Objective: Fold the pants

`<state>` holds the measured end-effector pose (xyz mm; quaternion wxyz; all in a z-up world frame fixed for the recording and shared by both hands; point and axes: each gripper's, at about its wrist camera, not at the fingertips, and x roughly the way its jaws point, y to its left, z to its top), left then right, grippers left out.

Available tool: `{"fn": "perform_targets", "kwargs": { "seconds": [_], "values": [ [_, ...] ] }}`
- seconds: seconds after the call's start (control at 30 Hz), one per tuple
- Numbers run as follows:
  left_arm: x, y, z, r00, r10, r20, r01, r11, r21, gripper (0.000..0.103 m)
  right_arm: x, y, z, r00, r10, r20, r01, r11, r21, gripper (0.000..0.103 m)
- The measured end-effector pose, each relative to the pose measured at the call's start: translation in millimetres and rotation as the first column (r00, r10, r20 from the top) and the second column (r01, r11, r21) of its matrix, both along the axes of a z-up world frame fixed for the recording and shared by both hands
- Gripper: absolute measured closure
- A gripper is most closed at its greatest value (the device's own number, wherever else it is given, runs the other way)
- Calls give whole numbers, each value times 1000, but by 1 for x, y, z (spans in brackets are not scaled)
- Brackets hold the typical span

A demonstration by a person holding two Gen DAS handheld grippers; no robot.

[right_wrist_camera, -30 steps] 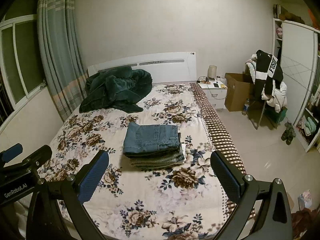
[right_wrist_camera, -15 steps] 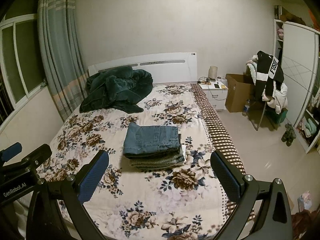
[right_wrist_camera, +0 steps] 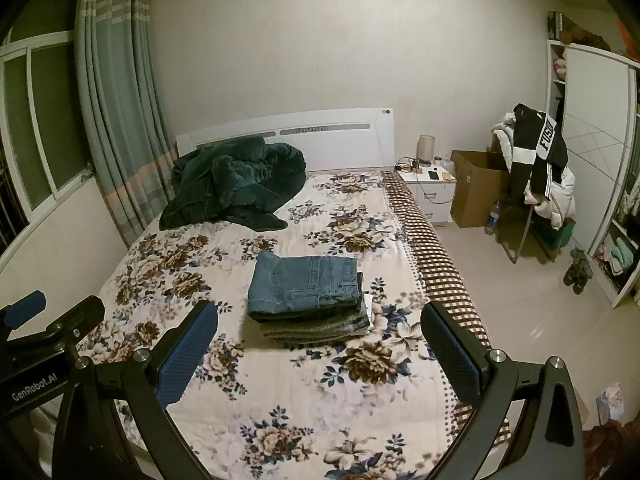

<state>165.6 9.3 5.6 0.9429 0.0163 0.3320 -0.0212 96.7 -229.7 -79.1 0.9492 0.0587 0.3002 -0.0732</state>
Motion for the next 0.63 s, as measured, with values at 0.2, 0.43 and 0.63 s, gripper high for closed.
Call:
{"fn": "perform_targets", "kwargs": {
  "seconds": [0.2,0.43,0.63],
  "values": [
    [0,0,0,1000,-2,3,2,1000,0,0,1,0,1,1000,-1,1,1,1000,2,0],
    [1,1,0,1000,0,3,0,1000,1,0,4,0,4,1000,-1,4,1,1000,0,0],
    [2,1,4,1000,3,12,-3,1000,-1,0,5,0,3,1000,-3,5,3,1000,0,0]
  ]
}}
